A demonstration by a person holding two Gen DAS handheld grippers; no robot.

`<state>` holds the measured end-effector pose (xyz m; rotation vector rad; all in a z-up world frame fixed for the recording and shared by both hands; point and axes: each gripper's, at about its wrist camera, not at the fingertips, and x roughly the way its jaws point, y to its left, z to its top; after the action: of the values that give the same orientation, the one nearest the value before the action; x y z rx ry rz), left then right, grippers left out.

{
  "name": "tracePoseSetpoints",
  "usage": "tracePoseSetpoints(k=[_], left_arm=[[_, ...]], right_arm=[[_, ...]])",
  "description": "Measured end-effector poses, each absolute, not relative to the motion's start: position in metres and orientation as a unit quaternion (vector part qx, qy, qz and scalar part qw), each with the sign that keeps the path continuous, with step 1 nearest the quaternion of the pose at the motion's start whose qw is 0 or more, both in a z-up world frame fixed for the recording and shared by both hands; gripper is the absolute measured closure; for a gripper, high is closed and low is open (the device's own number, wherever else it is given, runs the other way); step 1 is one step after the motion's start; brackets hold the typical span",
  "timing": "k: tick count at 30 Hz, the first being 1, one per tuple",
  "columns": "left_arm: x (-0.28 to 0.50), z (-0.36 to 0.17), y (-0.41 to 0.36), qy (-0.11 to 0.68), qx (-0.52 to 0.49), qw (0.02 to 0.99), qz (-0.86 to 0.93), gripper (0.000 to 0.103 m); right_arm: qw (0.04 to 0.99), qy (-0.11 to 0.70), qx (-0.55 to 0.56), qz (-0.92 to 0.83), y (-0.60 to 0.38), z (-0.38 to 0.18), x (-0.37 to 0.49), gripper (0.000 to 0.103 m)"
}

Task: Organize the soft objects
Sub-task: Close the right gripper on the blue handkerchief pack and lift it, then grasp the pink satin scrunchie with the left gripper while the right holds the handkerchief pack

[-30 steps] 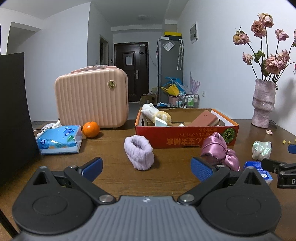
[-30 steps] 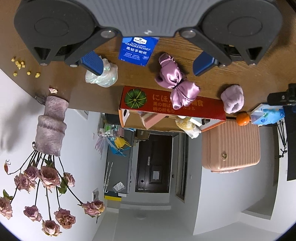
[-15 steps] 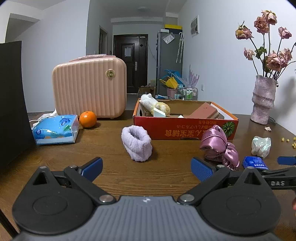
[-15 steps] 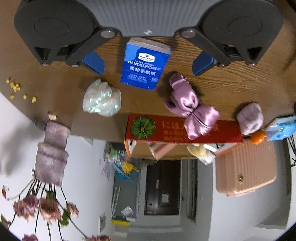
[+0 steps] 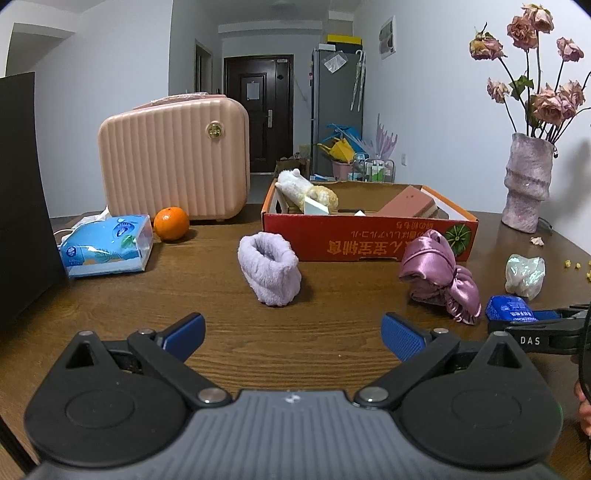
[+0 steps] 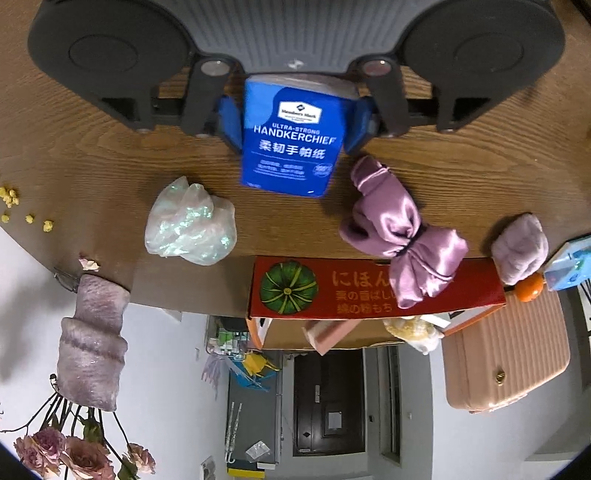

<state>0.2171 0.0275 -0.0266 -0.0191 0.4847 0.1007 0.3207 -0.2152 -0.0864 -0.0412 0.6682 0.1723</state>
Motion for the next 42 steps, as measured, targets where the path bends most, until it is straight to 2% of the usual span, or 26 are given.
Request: tracePoseSetpoints(k=[21, 42], left_arm=[[0.23, -0.03, 0.016, 0.254, -0.005, 0.966, 0.053, 0.0], [0.291, -0.018, -0.069, 0.254, 0.001, 0.967, 0.014, 0.0]], right_arm=[[0.963, 0.256, 0.006, 0.088, -0.239, -0.056, 0.303, 0.052], [0.971, 0.229, 0.031, 0.066, -0.284, -0.05, 0.306, 0.052]])
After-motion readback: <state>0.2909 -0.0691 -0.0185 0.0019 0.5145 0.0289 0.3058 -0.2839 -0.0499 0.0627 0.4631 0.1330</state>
